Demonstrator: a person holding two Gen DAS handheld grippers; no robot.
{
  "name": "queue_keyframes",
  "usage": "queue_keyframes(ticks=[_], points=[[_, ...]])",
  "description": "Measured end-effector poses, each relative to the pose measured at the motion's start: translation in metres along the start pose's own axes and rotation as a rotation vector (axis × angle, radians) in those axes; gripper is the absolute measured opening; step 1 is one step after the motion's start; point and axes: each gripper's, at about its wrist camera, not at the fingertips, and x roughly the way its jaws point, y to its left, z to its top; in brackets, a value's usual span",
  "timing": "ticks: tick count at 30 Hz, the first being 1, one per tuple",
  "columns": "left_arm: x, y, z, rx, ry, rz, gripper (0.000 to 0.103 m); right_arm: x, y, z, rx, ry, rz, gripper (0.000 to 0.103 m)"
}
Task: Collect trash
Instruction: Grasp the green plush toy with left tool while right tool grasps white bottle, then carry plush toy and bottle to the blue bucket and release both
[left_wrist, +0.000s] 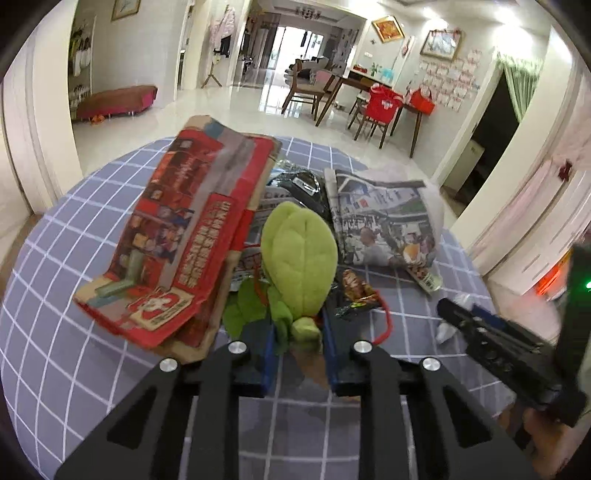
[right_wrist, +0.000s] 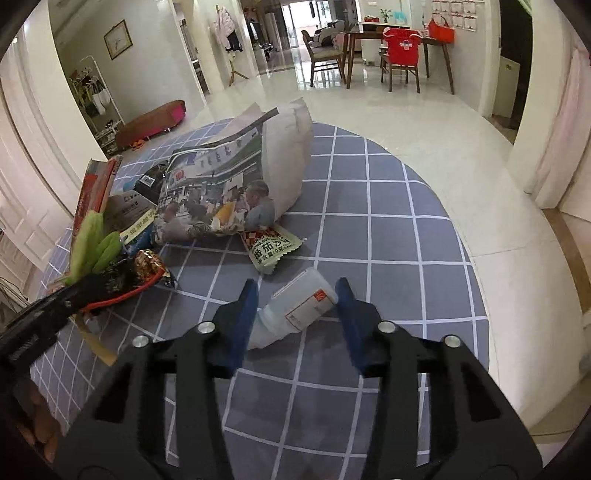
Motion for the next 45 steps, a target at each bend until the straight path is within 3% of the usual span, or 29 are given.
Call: queue_keyframes(ticks=[4,8,15,20,25,32,38,40,41,45], points=[[-0.017,0.01,-0.006,-0.036,-0.01,-0.047,0.024,-0.005,0.002,-0.008,0.004,-0.002,0.036,0.04],[-0.029,0.011,-0.014,-0.042,-0.016,-0.03,0.022,-0.013,0.004,-0.018,0.012,-0.011,0.077,0.04],[-0.073,-0.002,-0.017,0.009,-0.114,-0.02,0.02,-0.046,-0.001,-0.027,0.036,-0.061,0.147,0.04],[-0.09,-0.05,-0.016,0.1,-0.149,-0.077,0.02,-0.083,-0.019,-0.035,0.069,-0.126,0.169,0.04],[-0.086,-0.118,-0.025,0.216,-0.123,-0.161,0.021,-0.126,-0.064,-0.052,0.142,-0.205,0.138,0.04],[-0.056,-0.23,-0.057,0.388,-0.036,-0.294,0.021,-0.167,-0.162,-0.092,0.29,-0.259,-0.007,0.04],[-0.01,-0.313,-0.095,0.514,0.059,-0.369,0.021,-0.158,-0.234,-0.125,0.423,-0.226,-0.094,0.041],[0.007,-0.33,-0.105,0.545,0.086,-0.366,0.021,-0.152,-0.25,-0.132,0.454,-0.233,-0.085,0.058],[0.017,-0.34,-0.11,0.56,0.105,-0.361,0.02,-0.147,-0.259,-0.135,0.473,-0.231,-0.079,0.075],[0.049,-0.355,-0.125,0.573,0.177,-0.345,0.02,-0.129,-0.29,-0.15,0.534,-0.2,-0.09,0.075]])
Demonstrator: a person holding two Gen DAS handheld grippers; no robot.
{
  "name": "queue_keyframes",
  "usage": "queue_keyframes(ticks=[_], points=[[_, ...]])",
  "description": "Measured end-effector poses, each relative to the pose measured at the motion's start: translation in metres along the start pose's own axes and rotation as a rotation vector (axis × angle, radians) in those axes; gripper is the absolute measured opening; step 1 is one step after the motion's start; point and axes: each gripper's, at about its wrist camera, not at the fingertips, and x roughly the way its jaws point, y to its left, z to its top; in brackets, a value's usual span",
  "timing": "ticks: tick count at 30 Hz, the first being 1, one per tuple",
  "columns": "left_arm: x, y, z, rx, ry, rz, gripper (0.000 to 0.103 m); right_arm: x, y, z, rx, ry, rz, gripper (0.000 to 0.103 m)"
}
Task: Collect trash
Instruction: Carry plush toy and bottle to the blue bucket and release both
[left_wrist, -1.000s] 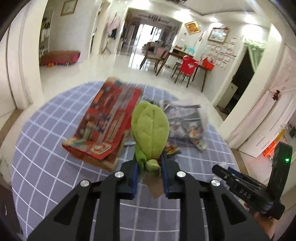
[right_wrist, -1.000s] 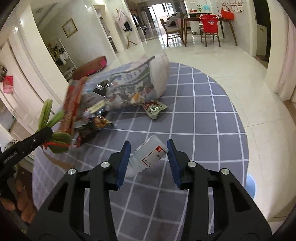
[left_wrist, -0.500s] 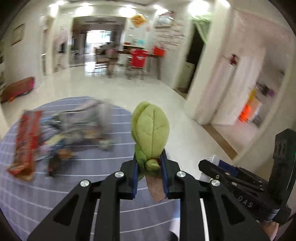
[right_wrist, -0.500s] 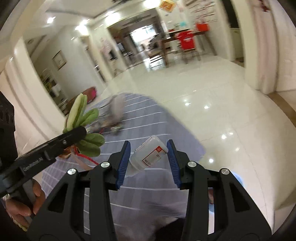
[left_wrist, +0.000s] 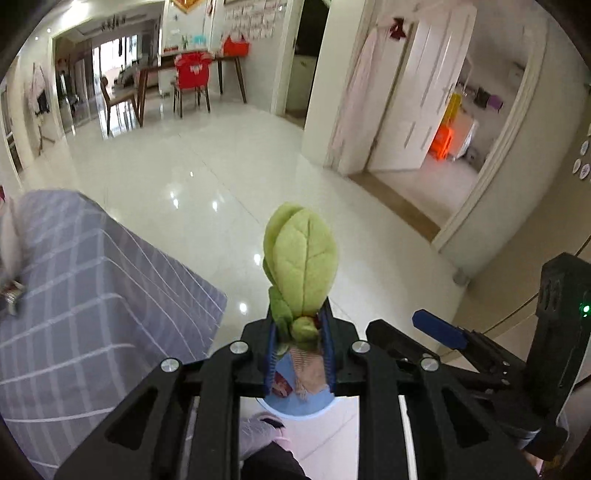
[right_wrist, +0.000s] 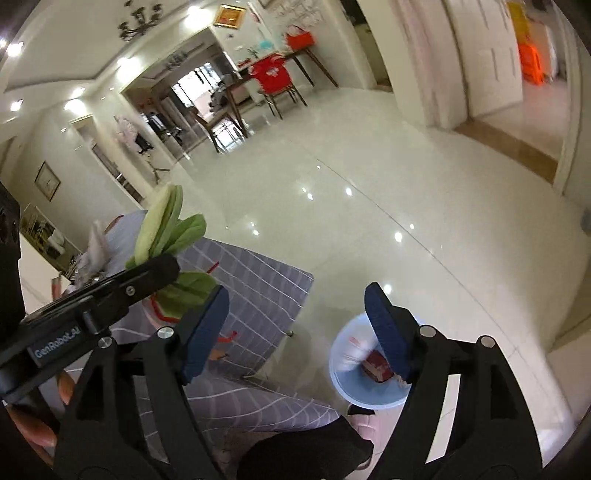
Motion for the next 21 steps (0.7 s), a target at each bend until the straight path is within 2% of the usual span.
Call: queue_keyframes(ticks=[11,21], points=[[0.042,-0.017,-0.011,0.044,0.079,-0.016,0.02,-0.014,-0.032,-0.015,0.044,-0.021,-0.045,0.075],[0.065,-0.034,-0.016,0.077,0.121,-0.047,0.02,-0.034,-0.048,-0.022,0.065,-0.088,-0.11,0.076]])
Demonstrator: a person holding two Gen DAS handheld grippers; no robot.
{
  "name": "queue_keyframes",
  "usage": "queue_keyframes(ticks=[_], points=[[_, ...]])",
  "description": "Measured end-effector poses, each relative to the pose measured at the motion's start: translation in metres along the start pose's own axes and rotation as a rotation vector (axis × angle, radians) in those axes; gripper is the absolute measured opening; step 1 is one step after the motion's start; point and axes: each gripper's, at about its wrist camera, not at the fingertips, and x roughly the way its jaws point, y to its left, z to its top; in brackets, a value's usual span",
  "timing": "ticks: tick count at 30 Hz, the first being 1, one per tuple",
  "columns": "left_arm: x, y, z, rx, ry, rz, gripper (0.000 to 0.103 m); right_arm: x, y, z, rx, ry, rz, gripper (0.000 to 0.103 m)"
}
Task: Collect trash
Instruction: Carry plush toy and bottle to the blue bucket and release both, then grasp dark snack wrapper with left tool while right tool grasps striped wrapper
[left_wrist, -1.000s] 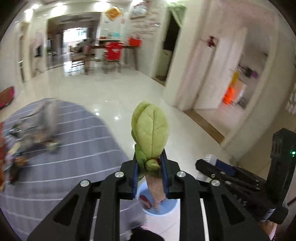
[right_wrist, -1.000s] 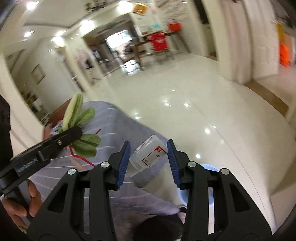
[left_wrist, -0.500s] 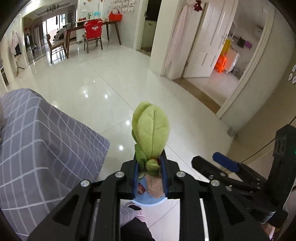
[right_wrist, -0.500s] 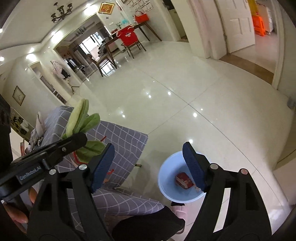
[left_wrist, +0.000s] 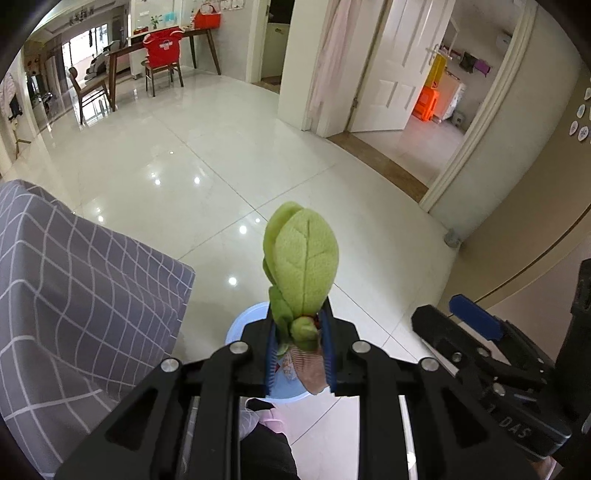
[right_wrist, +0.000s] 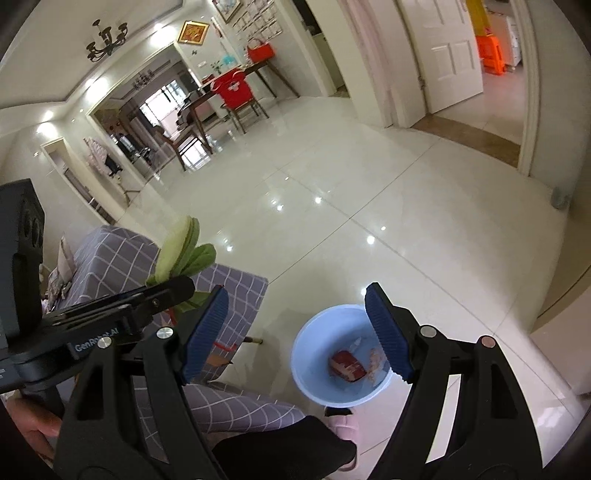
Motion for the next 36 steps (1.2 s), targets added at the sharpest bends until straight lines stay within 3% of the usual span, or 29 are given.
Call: queue_keyframes(ticks=[6,7,8,10,17,24,31,36], points=[[0.009,-0.008,0.008,0.007,-0.001,-0.016,0.023,-0.013,-0.007,0.002,0.013,-0.071,-0.03,0.077],[0.01,-0.009,0.009,0.008,-0.005,-0.02,0.03,-0.015,-0.008,0.002,0.019,-0.083,-0.032,0.077],[0.012,-0.009,0.012,0.01,-0.003,-0.02,0.055,-0.017,-0.009,0.003,0.026,-0.093,-0.036,0.077],[0.013,-0.009,0.015,0.005,-0.01,0.022,0.085,-0.019,-0.01,0.003,0.031,-0.105,-0.045,0.077],[-0.004,-0.003,0.014,-0.014,-0.032,0.039,0.085,-0.019,-0.008,0.003,0.035,-0.094,-0.039,0.077],[-0.04,0.008,0.006,-0.018,-0.071,0.074,0.085,-0.022,0.02,-0.001,-0.013,-0.078,0.007,0.078],[-0.1,0.044,-0.008,-0.048,-0.153,0.147,0.085,-0.026,0.075,-0.006,-0.096,-0.063,0.089,0.078],[-0.155,0.1,-0.031,-0.11,-0.216,0.256,0.085,-0.027,0.133,-0.011,-0.184,-0.045,0.168,0.078]])
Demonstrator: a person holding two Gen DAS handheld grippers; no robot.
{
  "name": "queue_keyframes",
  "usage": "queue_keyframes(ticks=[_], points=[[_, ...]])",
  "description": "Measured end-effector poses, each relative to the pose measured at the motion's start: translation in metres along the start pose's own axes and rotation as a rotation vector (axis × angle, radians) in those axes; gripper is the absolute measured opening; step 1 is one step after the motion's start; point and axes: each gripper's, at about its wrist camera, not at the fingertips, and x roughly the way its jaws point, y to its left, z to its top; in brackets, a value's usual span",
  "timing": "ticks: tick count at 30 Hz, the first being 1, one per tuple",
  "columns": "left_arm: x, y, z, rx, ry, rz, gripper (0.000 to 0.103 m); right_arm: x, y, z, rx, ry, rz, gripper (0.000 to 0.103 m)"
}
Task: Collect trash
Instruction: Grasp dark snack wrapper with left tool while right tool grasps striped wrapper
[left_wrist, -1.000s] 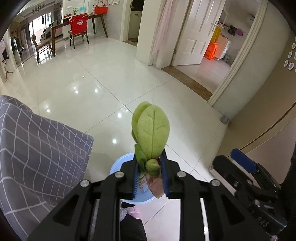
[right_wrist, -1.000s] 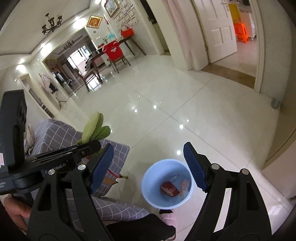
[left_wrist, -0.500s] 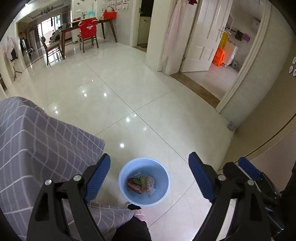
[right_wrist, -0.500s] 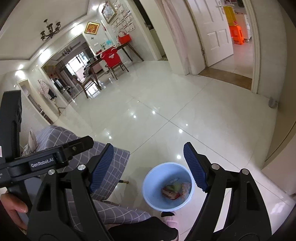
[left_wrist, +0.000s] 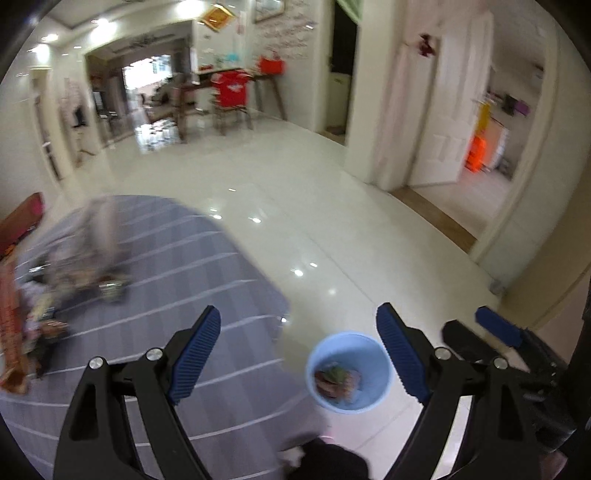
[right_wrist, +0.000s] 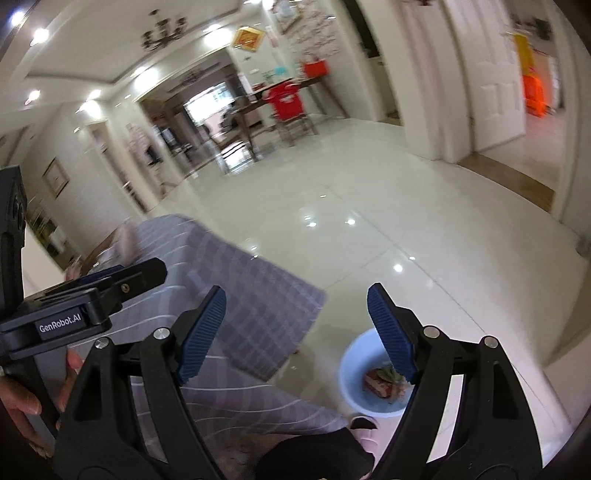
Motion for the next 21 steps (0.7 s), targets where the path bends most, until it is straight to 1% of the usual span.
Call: queue_keyframes(ticks=[1,2,5,8,10,12,16,20,21], points=[[-0.005,0.01,-0.001,-0.011,-0.008,0.02,0.085,0.004,0.016,0.002,-0.025,0.007,0.021,0.078],[-0.014,0.029,-0.004,-0.027,-0.021,0.06,0.085,0.008,0.03,0.003,-0.046,0.016,0.036,0.078],[-0.032,0.077,-0.012,-0.069,-0.04,0.149,0.085,0.023,0.076,0.004,-0.126,0.048,0.091,0.078],[-0.04,0.133,-0.02,-0.161,-0.032,0.197,0.085,0.045,0.123,0.004,-0.212,0.092,0.128,0.078],[-0.041,0.171,-0.027,-0.213,-0.014,0.221,0.085,0.058,0.145,0.002,-0.246,0.126,0.151,0.078],[-0.042,0.195,-0.038,-0.23,-0.01,0.233,0.085,0.069,0.164,0.0,-0.278,0.147,0.166,0.078],[-0.033,0.218,-0.051,-0.232,0.03,0.264,0.085,0.094,0.198,-0.005,-0.345,0.202,0.175,0.078],[-0.022,0.23,-0.052,-0.208,0.049,0.247,0.084,0.108,0.217,-0.011,-0.385,0.229,0.169,0.079],[-0.02,0.231,-0.051,-0.194,0.052,0.248,0.082,0.111,0.219,-0.012,-0.392,0.237,0.168,0.079]])
